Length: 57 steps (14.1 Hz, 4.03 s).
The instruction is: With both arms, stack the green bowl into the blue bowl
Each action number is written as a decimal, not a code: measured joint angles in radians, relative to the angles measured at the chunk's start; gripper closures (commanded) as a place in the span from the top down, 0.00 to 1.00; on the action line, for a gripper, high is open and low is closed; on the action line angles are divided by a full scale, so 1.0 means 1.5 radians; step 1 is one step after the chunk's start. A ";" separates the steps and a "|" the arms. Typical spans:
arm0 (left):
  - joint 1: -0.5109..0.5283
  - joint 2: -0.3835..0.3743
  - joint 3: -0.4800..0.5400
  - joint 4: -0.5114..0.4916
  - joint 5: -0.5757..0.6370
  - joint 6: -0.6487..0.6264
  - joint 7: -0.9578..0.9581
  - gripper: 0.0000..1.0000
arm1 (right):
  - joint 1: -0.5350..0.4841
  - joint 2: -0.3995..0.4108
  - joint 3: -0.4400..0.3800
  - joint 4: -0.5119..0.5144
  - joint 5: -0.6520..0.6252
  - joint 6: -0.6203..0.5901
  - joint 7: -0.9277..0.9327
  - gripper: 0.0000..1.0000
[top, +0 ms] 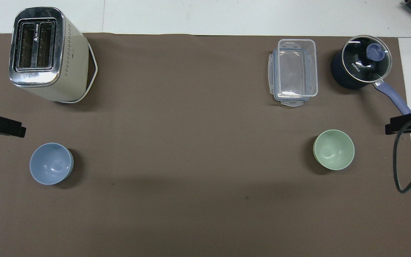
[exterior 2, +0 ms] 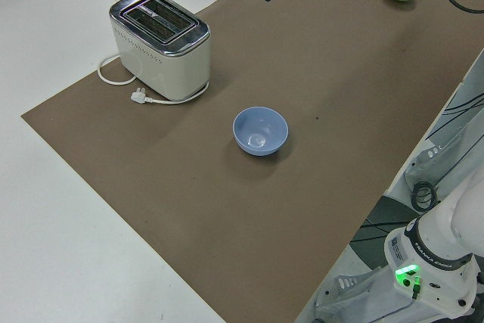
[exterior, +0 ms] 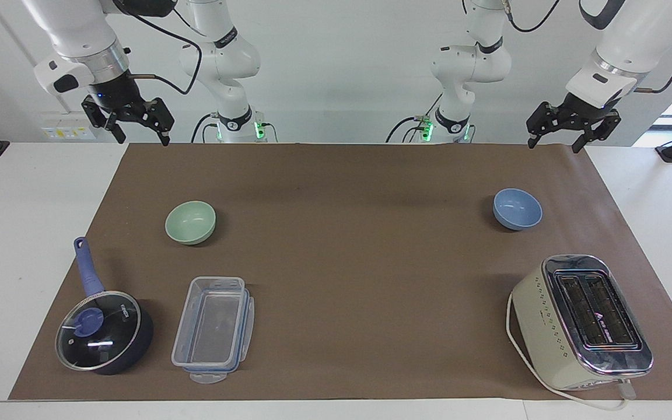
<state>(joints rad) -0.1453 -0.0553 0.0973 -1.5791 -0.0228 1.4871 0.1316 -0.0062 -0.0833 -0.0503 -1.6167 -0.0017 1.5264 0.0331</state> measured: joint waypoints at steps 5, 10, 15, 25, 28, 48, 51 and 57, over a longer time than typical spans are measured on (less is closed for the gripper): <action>0.000 0.000 0.000 0.000 0.000 0.000 0.000 1.00 | 0.000 0.000 0.000 0.000 0.000 0.000 0.000 1.00; 0.000 0.000 0.000 0.000 0.000 0.000 -0.001 1.00 | 0.000 0.000 0.000 0.000 0.000 0.000 0.000 1.00; 0.000 0.000 0.000 0.000 0.000 0.000 -0.002 1.00 | 0.000 0.000 0.000 0.000 0.000 0.000 0.000 1.00; 0.000 0.000 0.000 0.000 0.000 0.000 -0.001 1.00 | 0.000 0.000 0.000 0.000 0.000 0.000 0.000 1.00; -0.001 0.000 -0.002 0.000 0.000 0.000 -0.001 1.00 | 0.000 0.000 0.000 0.000 0.000 0.000 0.000 1.00; 0.113 -0.016 0.012 -0.207 0.000 0.216 0.077 1.00 | 0.000 0.000 0.000 0.000 0.000 0.000 0.000 1.00; 0.117 -0.016 0.011 -0.252 -0.001 0.265 0.086 1.00 | 0.000 0.000 0.000 0.000 0.000 0.000 0.000 1.00; 0.125 -0.013 0.011 -0.376 -0.025 0.414 0.119 1.00 | 0.000 0.000 0.000 0.000 0.000 0.000 0.000 1.00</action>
<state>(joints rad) 0.0428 -0.0748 0.1139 -2.1428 -0.0607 2.1081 0.3107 -0.0062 -0.0833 -0.0502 -1.6167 -0.0017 1.5264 0.0331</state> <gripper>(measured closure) 0.000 0.000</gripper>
